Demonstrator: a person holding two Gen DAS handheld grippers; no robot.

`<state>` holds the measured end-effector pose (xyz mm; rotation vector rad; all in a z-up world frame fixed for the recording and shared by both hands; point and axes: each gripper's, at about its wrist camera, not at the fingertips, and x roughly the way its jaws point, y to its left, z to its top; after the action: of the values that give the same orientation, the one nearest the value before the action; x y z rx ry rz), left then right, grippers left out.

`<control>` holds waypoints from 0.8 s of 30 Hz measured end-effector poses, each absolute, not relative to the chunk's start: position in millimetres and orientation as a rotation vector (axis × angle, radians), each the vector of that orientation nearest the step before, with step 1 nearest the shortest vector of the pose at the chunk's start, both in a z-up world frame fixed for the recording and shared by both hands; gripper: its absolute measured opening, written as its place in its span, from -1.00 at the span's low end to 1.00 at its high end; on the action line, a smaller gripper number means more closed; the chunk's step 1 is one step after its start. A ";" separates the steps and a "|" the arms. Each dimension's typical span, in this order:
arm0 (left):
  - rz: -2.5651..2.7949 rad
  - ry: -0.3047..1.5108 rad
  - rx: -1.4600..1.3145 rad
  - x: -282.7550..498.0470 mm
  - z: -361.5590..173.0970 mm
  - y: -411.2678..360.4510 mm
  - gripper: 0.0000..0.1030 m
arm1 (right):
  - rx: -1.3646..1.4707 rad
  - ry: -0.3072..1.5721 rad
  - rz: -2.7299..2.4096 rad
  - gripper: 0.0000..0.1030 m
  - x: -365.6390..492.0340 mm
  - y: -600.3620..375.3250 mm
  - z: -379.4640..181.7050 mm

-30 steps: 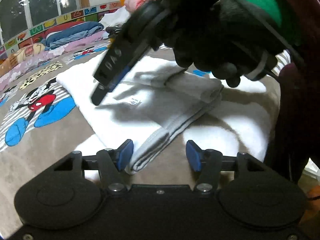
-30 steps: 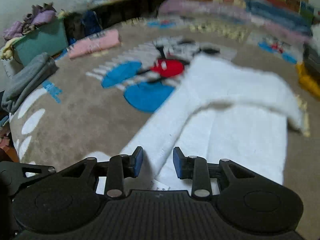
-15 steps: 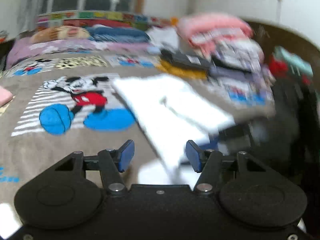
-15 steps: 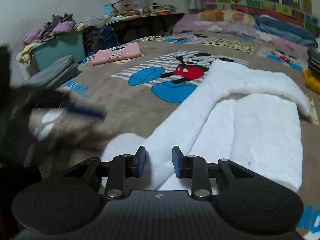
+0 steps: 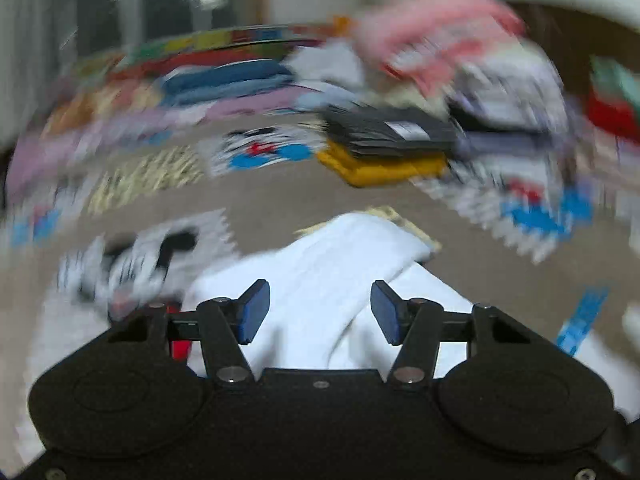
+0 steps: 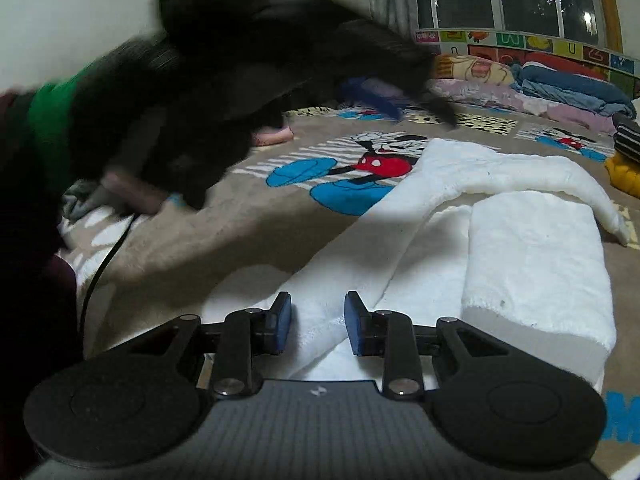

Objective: Fold clothes

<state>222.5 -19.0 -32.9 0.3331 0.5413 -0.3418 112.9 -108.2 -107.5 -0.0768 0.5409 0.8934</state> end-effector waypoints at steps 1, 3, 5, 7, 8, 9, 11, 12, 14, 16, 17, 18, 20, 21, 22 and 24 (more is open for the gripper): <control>-0.355 0.543 0.431 227.8 -34.3 -39.4 0.06 | -0.066 0.542 0.901 -0.38 114.4 -109.4 -107.7; -0.391 0.556 0.565 240.1 -42.8 -74.1 0.06 | -0.044 0.546 0.916 -0.37 117.6 -111.9 -107.8; -0.403 0.561 0.701 250.4 -54.5 -103.8 0.06 | -0.045 0.538 0.920 -0.37 116.3 -111.5 -107.3; -0.388 0.566 0.845 259.0 -70.4 -126.2 0.06 | -0.062 0.526 0.923 -0.37 113.8 -108.9 -106.6; -0.383 0.570 0.901 263.8 -78.2 -135.1 0.06 | -0.070 0.520 0.924 -0.37 112.6 -107.7 -106.5; -0.377 0.573 0.956 268.7 -86.0 -143.8 0.05 | -0.078 0.515 0.925 -0.37 111.5 -106.6 -106.4; -0.356 0.576 1.030 275.9 -95.1 -157.2 0.04 | -0.071 0.516 0.930 -0.37 112.2 -107.0 -106.3; -0.343 0.576 1.063 279.2 -99.2 -163.4 0.03 | -0.062 0.520 0.933 -0.37 113.0 -107.8 -106.1; -0.317 0.576 1.124 285.2 -108.0 -174.9 0.02 | -0.051 0.525 0.937 -0.37 115.7 -108.2 -105.7; -0.295 0.580 1.179 290.1 -116.8 -184.1 -0.09 | -0.047 0.527 0.939 -0.37 119.3 -108.5 -105.8; -0.284 0.584 1.205 292.3 -120.7 -188.0 -0.31 | -0.046 0.528 0.940 -0.37 121.1 -108.6 -105.8; -0.274 0.588 1.230 294.5 -124.5 -191.9 -0.61 | -0.045 0.528 0.941 -0.37 120.3 -109.4 -105.8; -0.258 0.572 1.267 297.1 -127.2 -193.2 -0.83 | -0.042 0.526 0.941 -0.37 118.6 -110.7 -106.0; -0.279 0.547 1.259 290.9 -121.6 -192.1 -0.85 | -0.040 0.524 0.942 -0.37 118.0 -111.1 -106.1; -0.303 0.520 1.248 283.8 -115.2 -190.8 -0.85 | -0.038 0.523 0.942 -0.37 117.3 -111.4 -106.2; -0.352 0.468 1.226 269.6 -102.4 -188.2 -0.86 | -0.036 0.523 0.943 -0.37 117.1 -112.0 -106.3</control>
<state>269.6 -188.2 -102.4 1.2257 0.4679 -0.3518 117.1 -112.0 -106.3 -0.0360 0.5229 0.9428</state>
